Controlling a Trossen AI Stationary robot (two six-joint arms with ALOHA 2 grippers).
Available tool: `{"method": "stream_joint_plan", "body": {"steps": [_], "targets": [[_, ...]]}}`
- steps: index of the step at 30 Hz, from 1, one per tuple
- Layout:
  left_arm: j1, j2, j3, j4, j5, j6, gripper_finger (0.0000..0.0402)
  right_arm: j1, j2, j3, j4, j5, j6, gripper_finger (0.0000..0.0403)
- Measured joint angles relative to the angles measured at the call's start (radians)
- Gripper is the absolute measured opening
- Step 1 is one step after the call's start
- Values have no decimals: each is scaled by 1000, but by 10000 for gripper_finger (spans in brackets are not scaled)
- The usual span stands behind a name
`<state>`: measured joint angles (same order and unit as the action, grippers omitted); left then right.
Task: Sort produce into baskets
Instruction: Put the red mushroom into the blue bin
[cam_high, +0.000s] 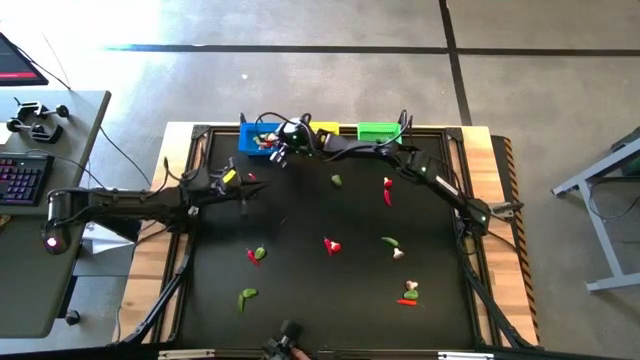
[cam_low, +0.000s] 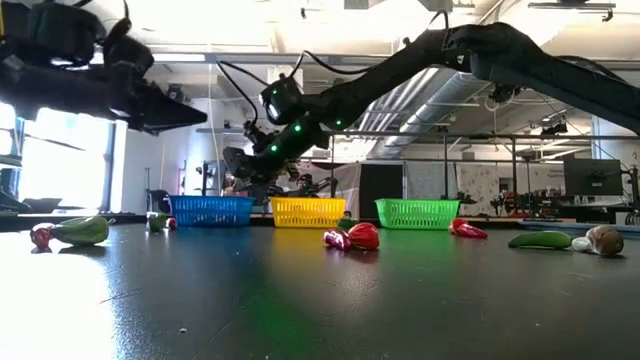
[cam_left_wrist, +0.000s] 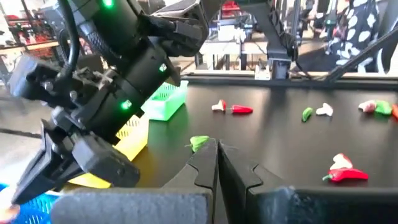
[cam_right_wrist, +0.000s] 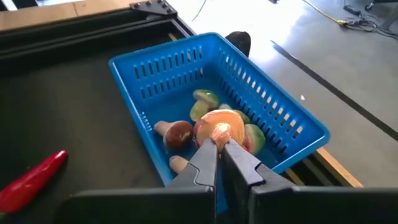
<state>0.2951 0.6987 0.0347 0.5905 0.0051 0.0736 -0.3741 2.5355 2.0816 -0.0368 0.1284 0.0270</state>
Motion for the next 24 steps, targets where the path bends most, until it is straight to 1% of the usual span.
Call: {"method": "stream_joint_plan", "body": {"steps": [4,7,11,16,19,24], "targets": [[0,-68,-20,7,0,-2,0,-4,0,1,-9,5,37,0],[0,-93,-20,7,10,15,0,-9,0,1,-40,-2,76,0],[0,-104,-20,6,11,25,0,-19,0,1,-64,-30,105,0],[0,-104,-20,6,11,24,0,-19,0,1,-61,-30,104,2],[0,-104,-20,5,11,25,0,-18,0,1,-63,-32,104,21],[0,-104,-20,5,11,24,0,-15,0,1,-56,-32,104,85]]}}
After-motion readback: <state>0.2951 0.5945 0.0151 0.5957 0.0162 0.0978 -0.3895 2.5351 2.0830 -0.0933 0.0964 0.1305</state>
